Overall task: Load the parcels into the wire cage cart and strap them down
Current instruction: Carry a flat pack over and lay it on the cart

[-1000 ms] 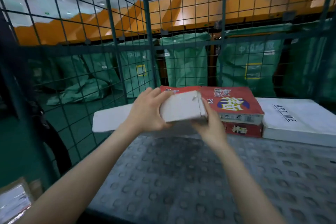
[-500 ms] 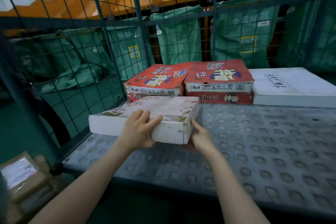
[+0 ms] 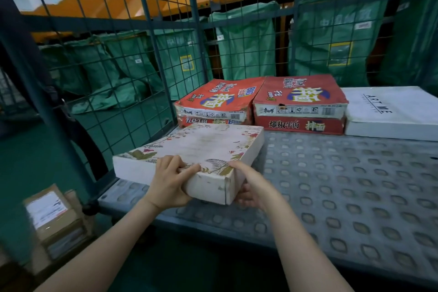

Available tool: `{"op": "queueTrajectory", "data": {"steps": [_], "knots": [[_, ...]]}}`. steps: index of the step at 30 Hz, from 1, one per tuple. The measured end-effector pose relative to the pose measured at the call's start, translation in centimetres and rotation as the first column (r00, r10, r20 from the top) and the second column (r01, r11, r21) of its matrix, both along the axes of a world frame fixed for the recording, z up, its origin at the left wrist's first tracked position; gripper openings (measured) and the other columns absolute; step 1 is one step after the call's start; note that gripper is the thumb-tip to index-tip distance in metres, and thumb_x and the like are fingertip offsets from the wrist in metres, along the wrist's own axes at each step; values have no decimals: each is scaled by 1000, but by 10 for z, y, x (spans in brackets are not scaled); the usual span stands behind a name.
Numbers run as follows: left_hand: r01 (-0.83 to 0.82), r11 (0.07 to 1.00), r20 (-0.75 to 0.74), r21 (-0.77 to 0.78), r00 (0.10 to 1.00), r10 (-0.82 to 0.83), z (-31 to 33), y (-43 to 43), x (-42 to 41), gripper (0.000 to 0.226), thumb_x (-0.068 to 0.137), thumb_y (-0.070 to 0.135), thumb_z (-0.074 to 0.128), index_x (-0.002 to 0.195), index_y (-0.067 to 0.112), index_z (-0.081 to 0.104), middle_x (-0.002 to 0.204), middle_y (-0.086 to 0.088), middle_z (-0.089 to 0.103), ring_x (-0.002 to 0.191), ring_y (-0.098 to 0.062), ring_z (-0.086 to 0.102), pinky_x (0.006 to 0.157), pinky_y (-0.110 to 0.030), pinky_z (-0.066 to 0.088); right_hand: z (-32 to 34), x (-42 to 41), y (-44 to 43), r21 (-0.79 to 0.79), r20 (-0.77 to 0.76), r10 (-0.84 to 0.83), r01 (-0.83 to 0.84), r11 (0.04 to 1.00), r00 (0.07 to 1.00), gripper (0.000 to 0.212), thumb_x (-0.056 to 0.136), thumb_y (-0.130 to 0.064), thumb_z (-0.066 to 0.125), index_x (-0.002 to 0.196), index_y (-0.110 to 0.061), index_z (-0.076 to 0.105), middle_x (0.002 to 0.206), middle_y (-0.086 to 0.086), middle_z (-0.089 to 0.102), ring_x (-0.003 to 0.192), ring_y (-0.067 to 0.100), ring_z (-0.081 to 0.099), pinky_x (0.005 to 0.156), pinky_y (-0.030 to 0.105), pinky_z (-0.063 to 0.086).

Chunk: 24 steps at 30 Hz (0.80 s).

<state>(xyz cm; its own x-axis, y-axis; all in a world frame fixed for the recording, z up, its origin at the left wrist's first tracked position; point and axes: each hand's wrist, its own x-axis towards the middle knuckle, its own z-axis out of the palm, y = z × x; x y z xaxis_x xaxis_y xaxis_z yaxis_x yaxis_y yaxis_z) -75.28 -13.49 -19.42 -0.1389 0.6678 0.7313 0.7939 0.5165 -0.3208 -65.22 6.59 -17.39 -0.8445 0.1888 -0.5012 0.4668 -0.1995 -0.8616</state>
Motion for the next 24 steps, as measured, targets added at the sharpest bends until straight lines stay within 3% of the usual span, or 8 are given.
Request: {"op": "queueTrajectory", "data": {"steps": [4,8,10,12,15,17,21,24], "knots": [[-22,999,48,-42,999,24,8,-11,7,51,63,51,62,104,24,49,86,-3,36,76,-21,36,66,-32,24,2,-3,-10,11,66,-32,31,999,997,68,73,-53,64,123,-9,50,99,11,63,60,18,55,42,22,33],[-119,985,172,-122,975,139,10,-9,15,55,66,58,59,108,25,47,90,-4,37,80,-22,36,69,-32,25,11,8,-18,-46,77,-114,118,992,990,57,79,-46,63,120,-8,49,87,7,56,67,16,52,49,23,40],[-150,978,195,-145,965,177,12,-12,18,61,62,54,70,110,25,46,92,-4,38,82,-22,37,71,-35,35,14,13,-25,-108,75,-139,146,983,987,47,83,-40,62,116,-10,48,85,6,55,71,16,54,48,23,42],[-197,967,223,-158,947,230,16,-19,25,75,49,44,86,109,24,47,91,-7,44,83,-22,36,71,-38,43,18,14,-36,-150,62,-185,193,970,981,47,82,-37,64,118,-11,49,90,6,57,77,18,56,48,25,44],[-275,941,261,-196,911,320,21,-31,37,87,38,32,91,112,24,46,89,-12,55,86,-22,37,70,-40,47,20,11,-54,-166,41,-254,258,952,966,54,79,-37,66,122,-9,49,106,7,54,96,23,57,58,30,51],[-286,929,277,-236,896,346,21,-42,40,92,39,32,91,117,25,42,96,-12,56,92,-26,44,75,-43,47,16,18,-67,-204,33,-307,307,930,951,57,78,-37,68,124,-8,51,114,8,57,101,24,59,65,33,55],[-302,846,126,-440,912,391,-2,-65,29,95,47,61,78,129,35,39,116,-8,45,105,-28,41,90,-41,31,-32,45,-94,-413,75,-380,376,829,922,55,80,-27,72,127,-7,49,124,15,56,98,29,58,49,32,52],[-416,786,243,-458,792,560,-13,-60,21,115,56,63,76,145,39,8,141,-19,32,121,-37,38,97,-49,36,-52,35,-105,-423,20,-435,402,812,900,45,77,-20,74,116,-10,53,118,14,58,98,30,59,58,41,57]]}}
